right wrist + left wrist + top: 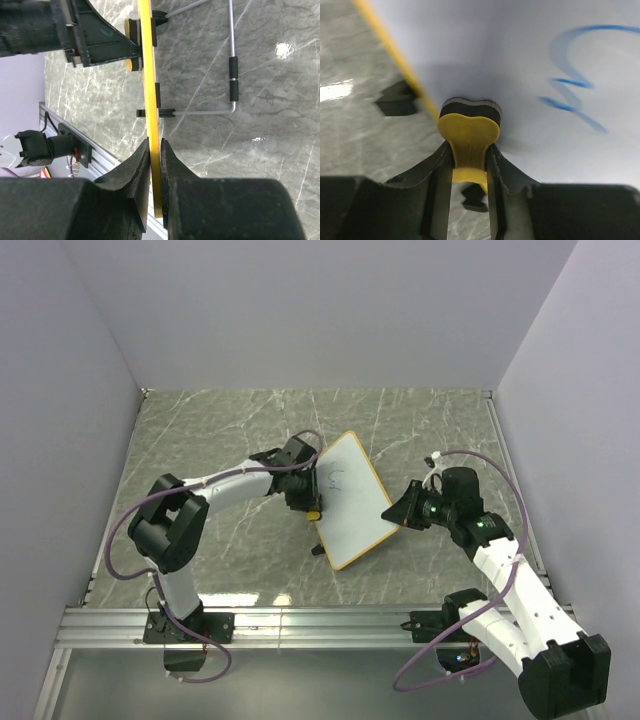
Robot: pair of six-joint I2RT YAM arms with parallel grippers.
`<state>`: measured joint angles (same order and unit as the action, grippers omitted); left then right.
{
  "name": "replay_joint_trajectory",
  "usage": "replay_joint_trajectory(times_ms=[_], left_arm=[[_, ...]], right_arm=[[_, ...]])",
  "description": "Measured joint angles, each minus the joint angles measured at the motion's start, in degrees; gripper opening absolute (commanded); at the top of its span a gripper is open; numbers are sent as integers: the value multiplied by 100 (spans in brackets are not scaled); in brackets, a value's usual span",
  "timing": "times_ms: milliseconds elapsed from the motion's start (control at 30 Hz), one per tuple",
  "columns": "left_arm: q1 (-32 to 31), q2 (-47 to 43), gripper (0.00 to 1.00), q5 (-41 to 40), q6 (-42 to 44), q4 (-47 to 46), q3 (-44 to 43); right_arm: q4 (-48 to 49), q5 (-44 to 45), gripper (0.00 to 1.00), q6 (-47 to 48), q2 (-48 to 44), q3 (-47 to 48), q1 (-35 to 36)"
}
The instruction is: Erase the whiteboard
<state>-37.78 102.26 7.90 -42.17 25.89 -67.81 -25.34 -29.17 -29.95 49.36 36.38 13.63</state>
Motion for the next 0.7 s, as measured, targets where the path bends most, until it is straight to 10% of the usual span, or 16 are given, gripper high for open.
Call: replay_joint_trajectory(times_ms=[400,700], left_arm=[[-1156,614,0,-28,166,625,-2618],[-382,621,0,181,210,437,-2000]], right_arm=[[170,-20,0,-17,203,2,0],[168,-7,0,-22,210,7,0]])
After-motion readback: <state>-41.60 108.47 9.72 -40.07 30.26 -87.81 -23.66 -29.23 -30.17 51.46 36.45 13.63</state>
